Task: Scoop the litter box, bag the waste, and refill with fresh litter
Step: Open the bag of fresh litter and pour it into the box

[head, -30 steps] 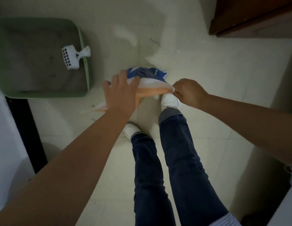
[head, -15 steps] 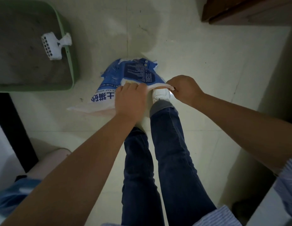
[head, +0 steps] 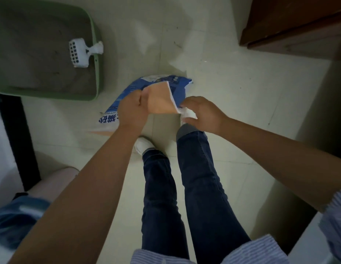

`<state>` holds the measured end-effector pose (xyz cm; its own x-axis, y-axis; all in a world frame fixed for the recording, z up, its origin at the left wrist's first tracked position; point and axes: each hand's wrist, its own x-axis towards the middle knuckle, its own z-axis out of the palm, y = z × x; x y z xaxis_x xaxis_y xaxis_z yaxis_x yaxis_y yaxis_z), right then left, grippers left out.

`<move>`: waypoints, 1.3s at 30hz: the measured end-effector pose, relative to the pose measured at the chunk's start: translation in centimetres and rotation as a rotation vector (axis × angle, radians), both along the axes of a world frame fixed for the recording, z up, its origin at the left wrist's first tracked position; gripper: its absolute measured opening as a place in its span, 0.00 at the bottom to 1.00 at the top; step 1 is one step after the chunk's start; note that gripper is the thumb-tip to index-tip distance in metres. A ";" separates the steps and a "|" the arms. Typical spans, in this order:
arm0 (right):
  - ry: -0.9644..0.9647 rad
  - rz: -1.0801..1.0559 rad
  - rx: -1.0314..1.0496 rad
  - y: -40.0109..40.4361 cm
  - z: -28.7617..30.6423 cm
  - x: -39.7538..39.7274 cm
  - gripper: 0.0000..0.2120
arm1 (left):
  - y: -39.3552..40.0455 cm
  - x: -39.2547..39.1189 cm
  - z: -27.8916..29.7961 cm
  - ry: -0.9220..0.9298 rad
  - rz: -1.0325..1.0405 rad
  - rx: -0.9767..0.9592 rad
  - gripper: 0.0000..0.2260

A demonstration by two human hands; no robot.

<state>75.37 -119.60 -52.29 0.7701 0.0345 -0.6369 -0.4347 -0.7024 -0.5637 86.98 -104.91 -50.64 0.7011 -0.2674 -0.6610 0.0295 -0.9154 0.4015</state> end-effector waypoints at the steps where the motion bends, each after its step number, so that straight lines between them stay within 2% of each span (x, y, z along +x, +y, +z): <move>1: 0.032 0.011 -0.009 0.2 0.2 -0.1 0.21 | 0.4 0.3 1.1 0.000 -0.047 -0.007 0.22; 3: 0.094 0.114 -0.078 0.6 1.1 0.9 0.23 | 1.1 0.5 3.5 0.003 -0.116 -0.034 0.22; 6: 0.083 0.362 -0.015 1.1 2.0 3.8 0.10 | 2.4 0.7 7.3 -0.014 -0.145 -0.104 0.22; 8: -0.042 0.578 -0.062 2.0 2.9 5.4 0.08 | 3.8 1.4 9.5 -0.009 -0.139 -0.130 0.22; 10: 0.116 0.752 -0.113 3.2 6.0 7.4 0.12 | 5.4 2.6 11.4 0.011 -0.180 -0.123 0.20; 13: 0.231 0.768 -0.145 5.0 8.1 7.9 0.15 | 7.7 4.4 14.1 0.047 -0.437 0.005 0.21; 16: 0.186 0.894 -0.155 6.5 10.2 8.1 0.12 | 9.2 5.7 16.7 0.111 -0.588 0.115 0.26; 18: 0.130 0.894 -0.155 7.0 11.6 8.3 0.17 | 9.7 6.2 18.6 0.104 -0.744 0.231 0.28; 22: 0.070 0.830 -0.123 7.7 13.1 7.6 0.22 | 8.9 4.4 20.3 0.069 -1.071 0.556 0.22; 25: 0.105 0.704 -0.112 7.5 13.7 6.9 0.23 | 7.7 1.0 20.3 0.035 -1.067 0.650 0.17; 27: 0.133 0.612 -0.115 7.0 14.2 6.3 0.23 | 8.3 -0.5 19.6 -0.091 -0.987 0.555 0.16; 29: 0.132 0.542 -0.094 6.4 14.7 5.8 0.23 | 9.8 -0.9 18.5 -0.476 -0.938 0.284 0.17; 31: 0.109 0.515 -0.104 6.1 15.3 5.5 0.23 | 10.9 -1.1 16.7 -0.711 -0.923 0.011 0.14; 34: 0.131 0.447 -0.110 6.2 15.7 5.6 0.23 | 10.2 -0.6 15.8 -0.802 -0.941 -0.128 0.09; 37: 0.149 0.398 -0.127 6.5 16.3 6.2 0.24 | 7.9 0.8 16.5 -0.716 -0.975 -0.124 0.10; 38: 0.130 0.377 -0.118 6.7 16.2 6.0 0.24 | 7.2 1.2 16.8 -0.684 -0.995 -0.098 0.11; 39: 0.004 0.353 -0.122 7.0 16.3 5.9 0.23 | 6.5 1.6 17.2 -0.666 -1.013 -0.084 0.11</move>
<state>81.24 -112.58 -35.97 0.7220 0.2211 -0.6556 -0.1556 -0.8714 -0.4653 88.54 -98.40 -33.48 0.3453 -0.9158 -0.2052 -0.9189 -0.3744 0.1247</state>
